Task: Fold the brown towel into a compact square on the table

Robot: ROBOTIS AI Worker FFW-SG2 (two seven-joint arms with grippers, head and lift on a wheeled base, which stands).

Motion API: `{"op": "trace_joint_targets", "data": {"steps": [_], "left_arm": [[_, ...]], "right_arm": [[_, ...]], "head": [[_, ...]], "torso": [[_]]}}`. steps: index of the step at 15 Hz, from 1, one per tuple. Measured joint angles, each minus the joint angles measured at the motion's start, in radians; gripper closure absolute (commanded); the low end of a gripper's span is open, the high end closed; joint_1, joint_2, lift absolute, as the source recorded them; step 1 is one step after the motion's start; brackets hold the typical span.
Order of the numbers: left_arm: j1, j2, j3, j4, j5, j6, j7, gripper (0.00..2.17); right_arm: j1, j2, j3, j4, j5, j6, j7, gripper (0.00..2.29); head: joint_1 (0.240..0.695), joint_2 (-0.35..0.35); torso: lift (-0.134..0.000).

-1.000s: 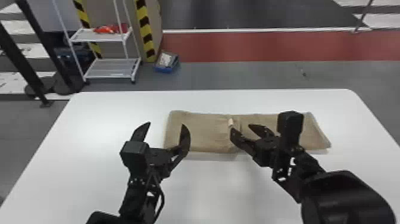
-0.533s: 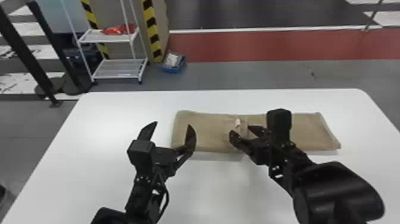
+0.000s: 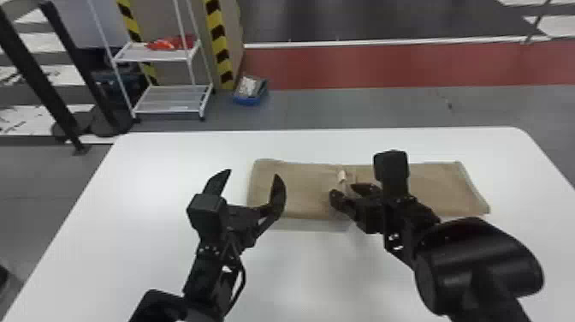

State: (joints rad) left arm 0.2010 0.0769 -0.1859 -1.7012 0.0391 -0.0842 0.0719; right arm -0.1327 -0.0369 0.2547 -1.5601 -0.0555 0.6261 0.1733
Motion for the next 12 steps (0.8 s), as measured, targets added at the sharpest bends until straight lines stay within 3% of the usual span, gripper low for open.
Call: {"op": "trace_joint_targets", "data": {"steps": [1, 3, 8, 12], "left_arm": [[0.001, 0.004, 0.001, 0.001, 0.011, -0.004, -0.001, 0.03], [0.006, 0.011, 0.002, 0.005, 0.033, -0.024, 0.0, 0.03], [0.009, 0.011, -0.001, 0.005, 0.038, -0.033, -0.001, 0.03], [0.006, 0.011, -0.003, 0.005, 0.038, -0.033, -0.001, 0.03]], "right_arm": [[-0.006, 0.0, 0.001, 0.0, 0.002, 0.012, 0.008, 0.82], [-0.02, -0.001, 0.005, -0.001, 0.005, 0.029, 0.015, 0.83], [-0.04, -0.003, -0.001, 0.0, -0.001, 0.066, 0.031, 1.21], [-0.032, -0.005, -0.005, -0.008, -0.015, 0.051, 0.044, 1.21]], "head": [[0.695, 0.088], [0.695, 0.093], [0.695, 0.091], [0.695, 0.092]], "torso": [[-0.116], [-0.116], [-0.116], [-0.116]]}}
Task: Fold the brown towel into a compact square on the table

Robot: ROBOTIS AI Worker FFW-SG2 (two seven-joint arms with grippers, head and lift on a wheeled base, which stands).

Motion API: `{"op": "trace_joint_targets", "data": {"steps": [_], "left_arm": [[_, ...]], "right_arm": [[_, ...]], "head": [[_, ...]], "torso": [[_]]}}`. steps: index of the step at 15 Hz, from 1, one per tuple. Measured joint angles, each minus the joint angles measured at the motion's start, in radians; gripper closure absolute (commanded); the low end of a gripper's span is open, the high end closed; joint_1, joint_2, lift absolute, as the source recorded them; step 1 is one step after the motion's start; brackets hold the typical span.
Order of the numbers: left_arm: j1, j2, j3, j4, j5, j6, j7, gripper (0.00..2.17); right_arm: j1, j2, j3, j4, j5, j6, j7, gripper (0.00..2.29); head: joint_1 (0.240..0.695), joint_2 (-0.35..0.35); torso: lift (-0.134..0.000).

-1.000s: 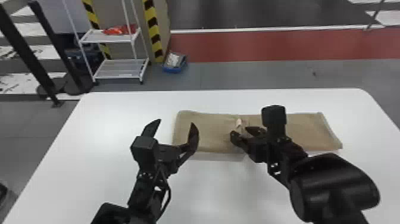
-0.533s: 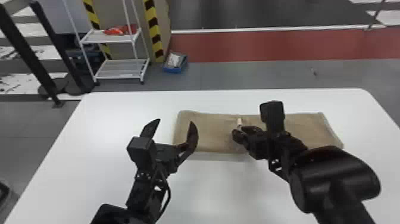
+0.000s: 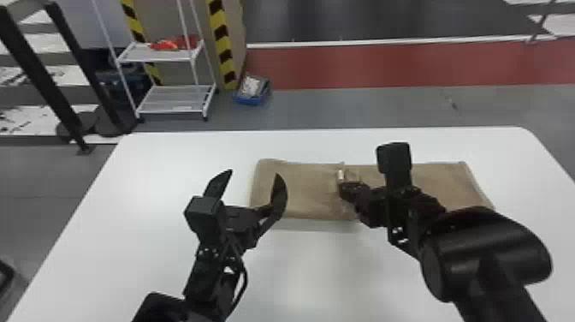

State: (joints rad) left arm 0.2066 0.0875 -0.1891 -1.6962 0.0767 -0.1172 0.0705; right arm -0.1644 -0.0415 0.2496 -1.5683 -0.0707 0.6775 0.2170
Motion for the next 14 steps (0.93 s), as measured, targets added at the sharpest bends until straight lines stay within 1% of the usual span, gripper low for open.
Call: {"op": "trace_joint_targets", "data": {"steps": [1, 3, 6, 7, 9, 12, 13, 14], "left_arm": [[-0.002, 0.0, 0.001, 0.003, 0.0, 0.0, 0.0, 0.03], [-0.004, 0.001, 0.006, 0.009, 0.001, 0.0, -0.002, 0.03], [-0.004, 0.003, 0.011, 0.015, 0.006, 0.0, -0.015, 0.03], [-0.004, 0.003, 0.013, 0.016, 0.007, 0.0, -0.016, 0.03], [-0.004, 0.003, 0.01, 0.016, 0.008, 0.0, -0.015, 0.03], [-0.004, 0.002, -0.001, 0.014, 0.006, 0.0, -0.014, 0.03], [-0.002, 0.001, -0.003, 0.012, 0.005, 0.0, -0.014, 0.03], [0.001, 0.001, -0.004, 0.012, 0.005, 0.0, -0.014, 0.03]], "right_arm": [[0.01, -0.001, -0.002, -0.014, -0.003, -0.008, 0.0, 1.21], [0.047, -0.003, -0.017, -0.088, -0.008, -0.014, 0.0, 1.21], [0.126, -0.009, -0.081, -0.222, -0.034, -0.012, 0.001, 1.21], [0.144, -0.012, -0.094, -0.245, -0.033, -0.011, 0.001, 1.21], [0.159, -0.017, -0.103, -0.244, -0.01, -0.002, 0.0, 1.21], [0.158, -0.015, -0.086, -0.192, 0.027, 0.009, -0.005, 1.21], [0.155, -0.014, -0.082, -0.18, 0.032, 0.012, -0.006, 1.18], [0.15, -0.013, -0.08, -0.172, 0.036, 0.023, -0.009, 1.02]], "head": [[0.695, 0.093], [0.695, 0.095], [0.695, 0.078], [0.695, 0.071], [0.695, 0.053], [0.695, 0.045], [0.695, 0.045], [0.695, 0.045]], "torso": [[-0.116], [-0.116], [-0.116], [-0.116], [-0.116], [-0.116], [-0.116], [-0.116]]}}
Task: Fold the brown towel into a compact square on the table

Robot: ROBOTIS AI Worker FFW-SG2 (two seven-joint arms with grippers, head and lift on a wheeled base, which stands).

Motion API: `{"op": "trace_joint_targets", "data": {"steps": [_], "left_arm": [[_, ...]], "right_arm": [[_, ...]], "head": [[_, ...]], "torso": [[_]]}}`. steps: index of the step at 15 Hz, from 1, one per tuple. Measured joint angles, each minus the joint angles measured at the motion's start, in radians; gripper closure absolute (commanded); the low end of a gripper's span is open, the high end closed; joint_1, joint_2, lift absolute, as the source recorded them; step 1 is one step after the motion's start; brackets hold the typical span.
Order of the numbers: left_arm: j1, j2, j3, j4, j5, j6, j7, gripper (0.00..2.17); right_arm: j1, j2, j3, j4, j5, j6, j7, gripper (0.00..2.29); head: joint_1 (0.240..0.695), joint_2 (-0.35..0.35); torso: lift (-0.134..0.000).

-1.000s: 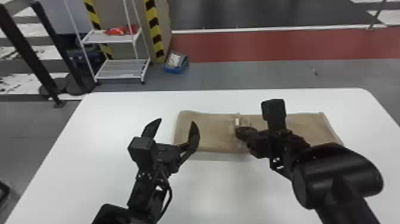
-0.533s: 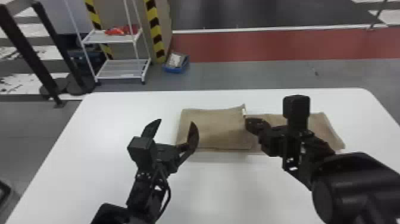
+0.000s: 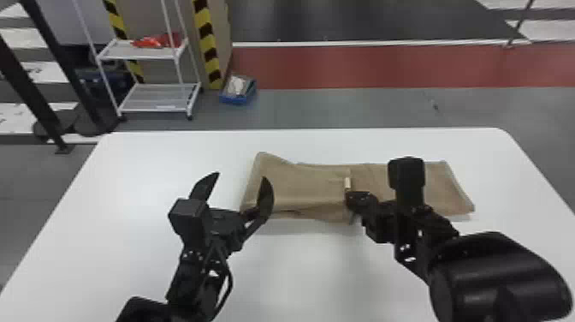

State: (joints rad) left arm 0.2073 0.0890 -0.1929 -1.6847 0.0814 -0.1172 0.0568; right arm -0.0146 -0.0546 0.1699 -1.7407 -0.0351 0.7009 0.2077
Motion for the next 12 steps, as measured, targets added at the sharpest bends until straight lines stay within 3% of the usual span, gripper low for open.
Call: {"op": "trace_joint_targets", "data": {"steps": [2, 10, 12], "left_arm": [[0.003, 0.0, -0.001, -0.001, 0.0, 0.0, 0.0, 0.03], [0.004, 0.001, -0.003, -0.001, -0.001, 0.0, -0.007, 0.03], [0.004, 0.002, -0.003, 0.0, 0.0, 0.0, -0.008, 0.03]], "right_arm": [[-0.006, 0.001, 0.003, 0.005, 0.003, 0.027, -0.011, 0.65], [-0.044, 0.007, 0.025, 0.063, 0.003, 0.03, -0.019, 0.65], [-0.055, 0.011, 0.031, 0.083, 0.003, 0.019, -0.019, 0.8]], "head": [[0.695, 0.043], [0.695, 0.047], [0.695, 0.053]], "torso": [[-0.116], [-0.116], [-0.116]]}}
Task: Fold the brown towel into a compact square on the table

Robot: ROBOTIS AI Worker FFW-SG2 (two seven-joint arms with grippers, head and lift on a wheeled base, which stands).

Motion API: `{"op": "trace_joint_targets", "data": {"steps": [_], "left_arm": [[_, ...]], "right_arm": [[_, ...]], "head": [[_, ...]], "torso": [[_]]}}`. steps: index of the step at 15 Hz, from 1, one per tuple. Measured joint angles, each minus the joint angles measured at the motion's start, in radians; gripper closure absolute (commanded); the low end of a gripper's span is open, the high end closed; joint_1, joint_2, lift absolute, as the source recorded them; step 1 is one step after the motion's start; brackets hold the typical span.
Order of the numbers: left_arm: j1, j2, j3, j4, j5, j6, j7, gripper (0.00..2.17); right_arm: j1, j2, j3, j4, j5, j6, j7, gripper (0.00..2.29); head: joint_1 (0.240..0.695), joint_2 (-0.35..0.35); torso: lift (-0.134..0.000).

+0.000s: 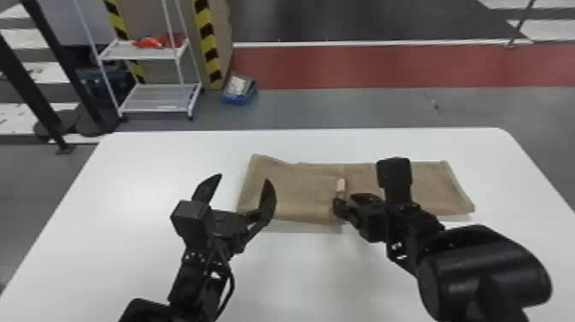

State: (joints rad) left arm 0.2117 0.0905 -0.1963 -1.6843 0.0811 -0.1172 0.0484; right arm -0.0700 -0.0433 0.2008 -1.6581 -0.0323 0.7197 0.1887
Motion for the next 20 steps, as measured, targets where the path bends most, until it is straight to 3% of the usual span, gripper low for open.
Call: {"op": "trace_joint_targets", "data": {"steps": [12, 13, 14, 15, 20], "left_arm": [[-0.01, 0.003, 0.0, 0.008, 0.0, -0.003, -0.005, 0.03], [-0.01, 0.004, 0.0, 0.008, 0.0, -0.003, -0.006, 0.03], [-0.012, 0.005, 0.001, 0.01, 0.0, -0.003, -0.006, 0.03], [-0.015, 0.006, 0.002, 0.013, 0.001, -0.003, -0.006, 0.03], [-0.03, 0.006, 0.003, 0.03, 0.002, -0.003, -0.006, 0.03]], "right_arm": [[-0.062, 0.012, 0.011, 0.065, -0.007, 0.013, -0.011, 0.8], [-0.068, 0.014, 0.011, 0.072, -0.006, 0.011, -0.011, 0.83], [-0.077, 0.014, 0.011, 0.082, -0.003, 0.01, -0.011, 1.05], [-0.084, 0.014, 0.012, 0.088, -0.002, 0.009, -0.011, 1.12], [-0.095, 0.014, 0.012, 0.097, -0.009, -0.017, 0.006, 1.21]], "head": [[0.695, 0.059], [0.695, 0.059], [0.695, 0.059], [0.695, 0.059], [0.695, 0.065]], "torso": [[-0.116], [-0.116], [-0.116], [-0.116], [-0.116]]}}
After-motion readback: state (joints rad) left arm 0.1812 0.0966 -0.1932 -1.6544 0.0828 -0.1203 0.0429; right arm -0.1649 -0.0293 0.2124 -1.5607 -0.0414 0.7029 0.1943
